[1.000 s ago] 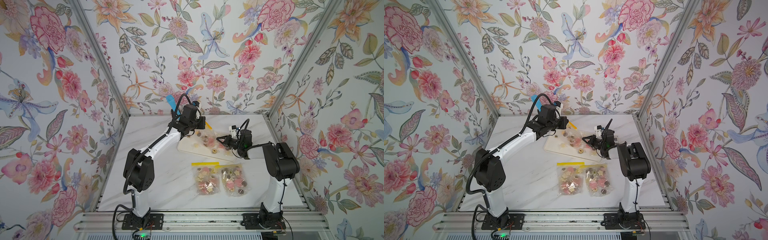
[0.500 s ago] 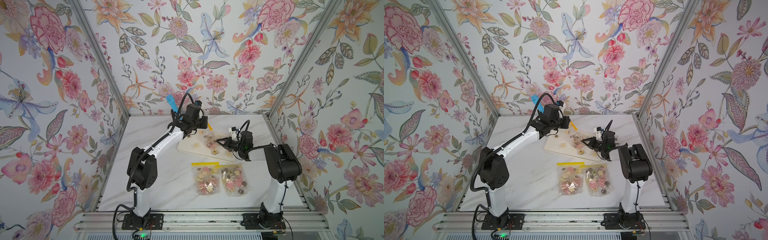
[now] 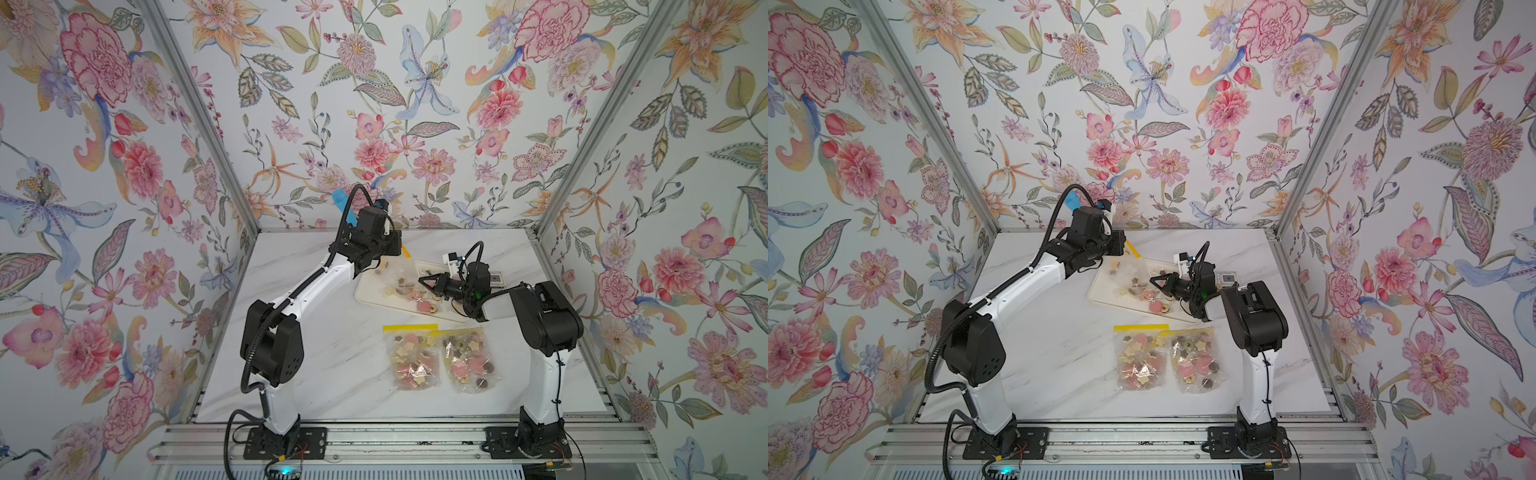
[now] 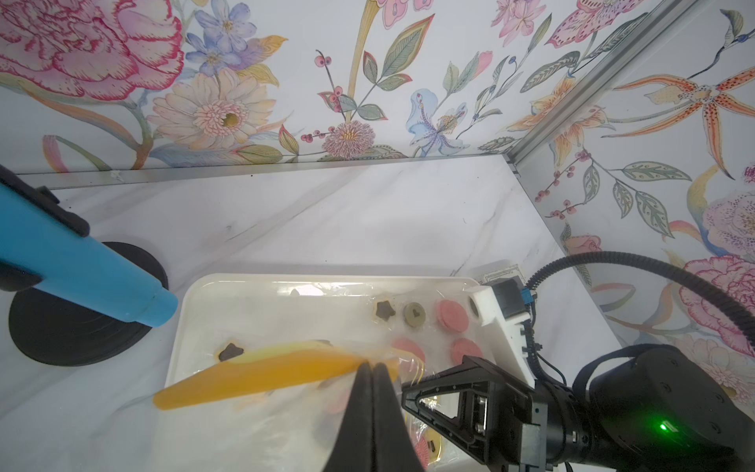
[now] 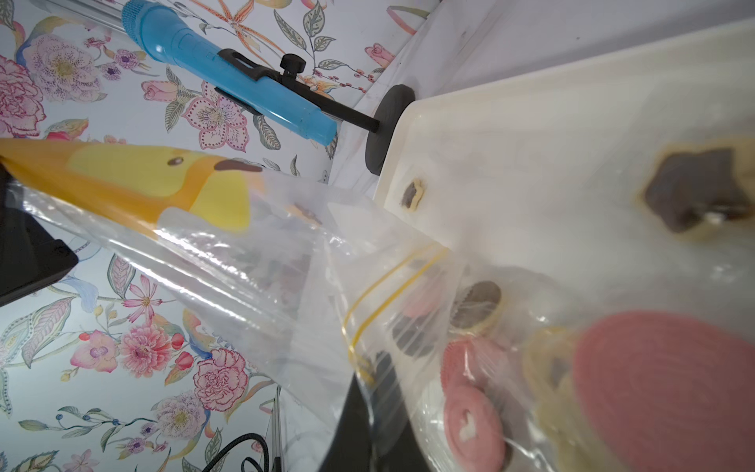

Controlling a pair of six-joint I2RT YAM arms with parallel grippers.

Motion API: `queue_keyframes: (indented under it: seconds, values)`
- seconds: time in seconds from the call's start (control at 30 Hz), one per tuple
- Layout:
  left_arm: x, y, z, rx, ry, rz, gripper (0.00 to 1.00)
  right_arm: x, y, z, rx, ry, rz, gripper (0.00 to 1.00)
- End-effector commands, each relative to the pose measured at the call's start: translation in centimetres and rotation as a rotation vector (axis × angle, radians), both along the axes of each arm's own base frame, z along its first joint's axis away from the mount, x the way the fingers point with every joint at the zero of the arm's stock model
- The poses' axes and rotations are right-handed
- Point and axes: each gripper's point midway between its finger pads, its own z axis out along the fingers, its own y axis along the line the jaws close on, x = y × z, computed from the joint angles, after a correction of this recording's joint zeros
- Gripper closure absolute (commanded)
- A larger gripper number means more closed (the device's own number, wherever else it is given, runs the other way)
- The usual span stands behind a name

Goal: Pour cookies out of the ziploc bag
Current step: 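Pour the cookies out of the ziploc bag onto the tray.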

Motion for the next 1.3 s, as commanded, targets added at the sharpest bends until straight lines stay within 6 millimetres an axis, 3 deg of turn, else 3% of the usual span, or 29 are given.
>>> queue_keyframes:
  seconds: [0.0, 0.27, 0.4, 0.57, 0.73, 0.97, 1.07, 1.27]
  values:
    - [-0.1, -1.6, 2.3, -0.066, -0.053, -0.027, 1.0, 0.2, -2.4, 1.0, -0.015, -0.018, -0.043, 1.0]
    - [0.1, -4.6, 2.8, -0.071, -0.058, -0.064, 1.0, -0.2, -5.6, 1.4, -0.048, -0.025, -0.09, 1.0]
    - [0.3, -3.4, 3.5, -0.006, -0.081, -0.035, 1.0, -0.5, -4.2, 1.8, -0.016, -0.028, -0.038, 1.0]
    - [0.3, -1.4, 5.5, 0.06, -0.12, 0.009, 1.0, -0.8, -0.6, 2.3, 0.033, -0.034, 0.056, 1.0]
    - [-0.1, 0.1, 6.6, 0.103, -0.137, 0.036, 1.0, 0.2, 1.3, 0.2, -0.004, 0.024, 0.047, 1.0]
    - [-0.7, 0.4, 5.8, 0.101, -0.142, 0.026, 1.0, 0.7, 1.1, 0.9, -0.004, 0.003, 0.003, 1.0]
    - [-1.0, 0.4, 6.3, 0.12, -0.171, 0.033, 1.0, 0.9, -0.3, 1.5, -0.041, -0.04, -0.067, 1.0]
    - [-1.9, -0.6, 7.8, 0.086, -0.224, -0.004, 1.0, 1.1, 0.3, 0.1, -0.052, -0.012, -0.039, 1.0]
